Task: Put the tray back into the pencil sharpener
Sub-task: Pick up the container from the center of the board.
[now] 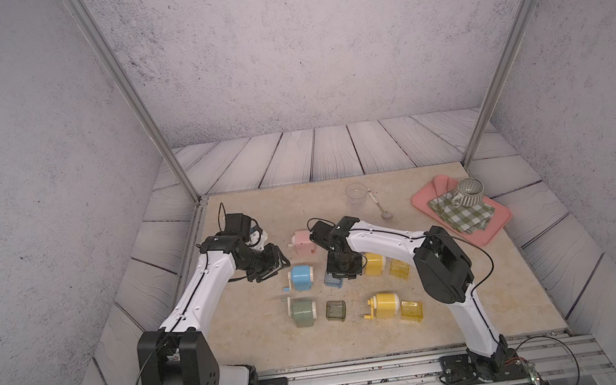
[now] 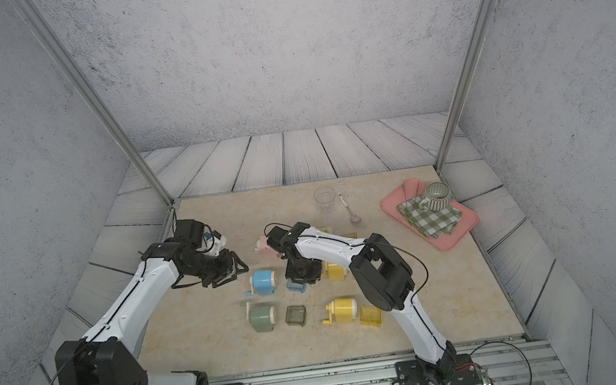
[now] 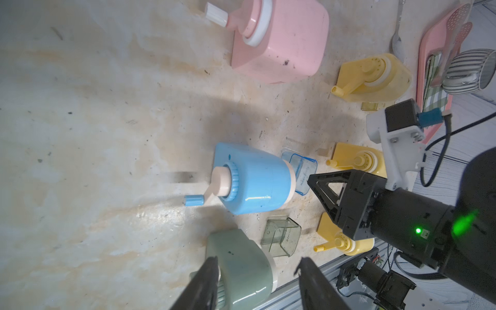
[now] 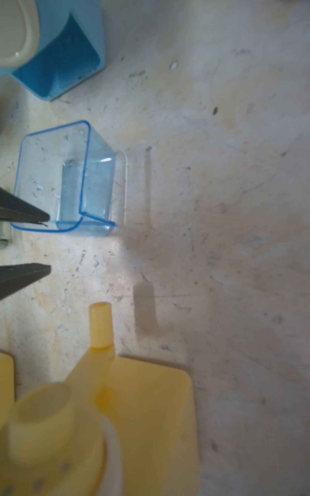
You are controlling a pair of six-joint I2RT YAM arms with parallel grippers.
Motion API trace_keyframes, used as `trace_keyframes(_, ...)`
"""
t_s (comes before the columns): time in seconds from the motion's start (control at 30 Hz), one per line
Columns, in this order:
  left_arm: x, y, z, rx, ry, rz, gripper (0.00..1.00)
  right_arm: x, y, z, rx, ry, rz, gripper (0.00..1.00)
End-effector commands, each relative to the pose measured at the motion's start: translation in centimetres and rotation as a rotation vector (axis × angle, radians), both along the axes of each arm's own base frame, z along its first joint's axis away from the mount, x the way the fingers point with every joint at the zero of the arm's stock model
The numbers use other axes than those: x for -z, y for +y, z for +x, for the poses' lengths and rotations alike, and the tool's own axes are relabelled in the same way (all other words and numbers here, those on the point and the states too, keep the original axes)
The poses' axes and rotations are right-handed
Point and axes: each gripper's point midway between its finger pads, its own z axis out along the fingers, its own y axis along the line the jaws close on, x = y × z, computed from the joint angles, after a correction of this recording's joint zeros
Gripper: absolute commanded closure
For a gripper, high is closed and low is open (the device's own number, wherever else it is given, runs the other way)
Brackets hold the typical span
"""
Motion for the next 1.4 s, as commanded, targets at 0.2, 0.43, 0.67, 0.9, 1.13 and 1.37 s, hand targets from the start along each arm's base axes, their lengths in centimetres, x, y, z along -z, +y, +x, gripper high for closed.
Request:
trace_keyframes(0.2,0.2,0.0,-0.1,-0.003,0.013,-0.012,0.49,0.0,-0.1,0.3,0.016,0.009,0.000,0.78)
trace_keyframes(0.43,0.2,0.1,-0.1,-0.005,0.012,-0.012,0.49,0.4,0.0,0.1,0.016,0.016,0.007,0.83)
trace_keyframes(0.67,0.1,0.1,-0.2,-0.006,0.008,-0.010,0.49,0.8,0.1,0.0,0.020,0.026,0.012,0.86)
trace_keyframes(0.9,0.0,0.1,-0.1,-0.003,0.006,-0.010,0.49,1.4,-0.2,-0.2,0.024,0.043,0.007,0.87)
trace_keyframes(1.13,0.0,0.0,-0.1,-0.004,0.004,-0.011,0.49,1.7,-0.3,-0.3,0.028,0.047,0.006,0.89)
trace_keyframes(1.37,-0.1,0.1,-0.1,-0.003,0.002,-0.012,0.49,1.5,-0.4,-0.2,0.021,0.039,0.001,0.93)
